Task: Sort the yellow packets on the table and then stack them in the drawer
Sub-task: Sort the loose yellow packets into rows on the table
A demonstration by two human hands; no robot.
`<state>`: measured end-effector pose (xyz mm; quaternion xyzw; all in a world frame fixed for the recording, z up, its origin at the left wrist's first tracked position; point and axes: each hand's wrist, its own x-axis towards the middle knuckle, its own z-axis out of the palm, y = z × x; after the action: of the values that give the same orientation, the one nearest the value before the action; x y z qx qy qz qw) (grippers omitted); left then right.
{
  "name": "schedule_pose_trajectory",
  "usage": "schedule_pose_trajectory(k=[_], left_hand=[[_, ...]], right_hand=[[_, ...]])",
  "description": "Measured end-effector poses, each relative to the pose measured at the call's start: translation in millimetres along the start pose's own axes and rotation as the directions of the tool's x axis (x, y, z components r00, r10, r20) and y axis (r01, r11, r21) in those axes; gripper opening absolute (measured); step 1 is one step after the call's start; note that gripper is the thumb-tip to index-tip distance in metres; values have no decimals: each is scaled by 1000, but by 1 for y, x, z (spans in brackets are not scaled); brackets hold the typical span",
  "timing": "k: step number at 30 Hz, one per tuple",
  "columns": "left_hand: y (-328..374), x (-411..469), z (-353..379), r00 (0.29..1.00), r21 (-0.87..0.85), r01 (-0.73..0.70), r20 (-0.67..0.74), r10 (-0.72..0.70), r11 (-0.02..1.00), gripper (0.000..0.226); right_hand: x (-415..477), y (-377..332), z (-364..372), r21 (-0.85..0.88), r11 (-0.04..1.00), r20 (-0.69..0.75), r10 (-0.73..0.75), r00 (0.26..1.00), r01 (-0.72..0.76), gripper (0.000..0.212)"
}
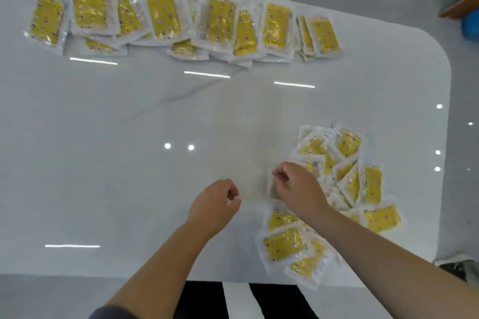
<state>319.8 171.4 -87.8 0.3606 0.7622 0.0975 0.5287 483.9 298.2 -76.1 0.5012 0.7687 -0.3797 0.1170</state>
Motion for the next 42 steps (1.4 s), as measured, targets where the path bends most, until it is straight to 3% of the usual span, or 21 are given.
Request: schedule_pose_trajectory(k=[3, 8, 12, 15, 19, 22, 24, 28, 32, 34, 37, 42], left_hand=[[28, -9, 49, 997, 47, 15, 68, -18, 999, 31], [63, -18, 114, 994, 421, 105, -35, -99, 901, 103], [72, -17, 145, 983, 551, 147, -175, -58, 821, 114], [74, -6, 148, 978, 535, 144, -206, -37, 832, 106], [68, 5, 134, 980, 406, 104, -197, -25, 908, 67], [61, 8, 121, 979, 46, 134, -158, -125, 990, 52], [58, 7, 113, 974, -155, 181, -111, -200, 971, 42], [53, 5, 98, 968, -273, 198, -97, -232, 941, 17], [53, 5, 80, 968, -423, 177, -86, -234, 889, 9], [53, 7, 74, 961, -467, 172, -115, -252, 868, 7], [54, 11, 71, 948, -517, 177, -139, -285, 838, 8], [53, 16, 75, 930, -700, 200, -85, -358, 685, 15]], right_hand=[[-26, 43, -11, -123, 991, 91, -39, 995, 50, 13], [-51, 86, -14, -287, 948, 87, -119, 989, 139, 23], [-65, 102, -9, -330, 939, 19, -97, 995, 98, 46], [-67, 110, -1, -339, 939, -39, -83, 996, 65, 66], [-62, 111, 5, -299, 954, -59, -5, 998, -13, 67], [-53, 108, 2, -211, 974, -82, 65, 994, -81, 58], [-47, 106, -3, -178, 976, -51, 118, 992, -125, 45], [-39, 103, -16, -18, 994, 15, 106, 994, -106, 16], [-28, 95, -34, 289, 948, 85, 113, 990, -133, 26], [-21, 86, -40, 379, 912, 120, 118, 986, -156, 20], [-10, 70, -35, 405, 887, 83, 207, 975, -223, 3], [-4, 47, -15, 439, 864, -20, 286, 958, -249, 18]])
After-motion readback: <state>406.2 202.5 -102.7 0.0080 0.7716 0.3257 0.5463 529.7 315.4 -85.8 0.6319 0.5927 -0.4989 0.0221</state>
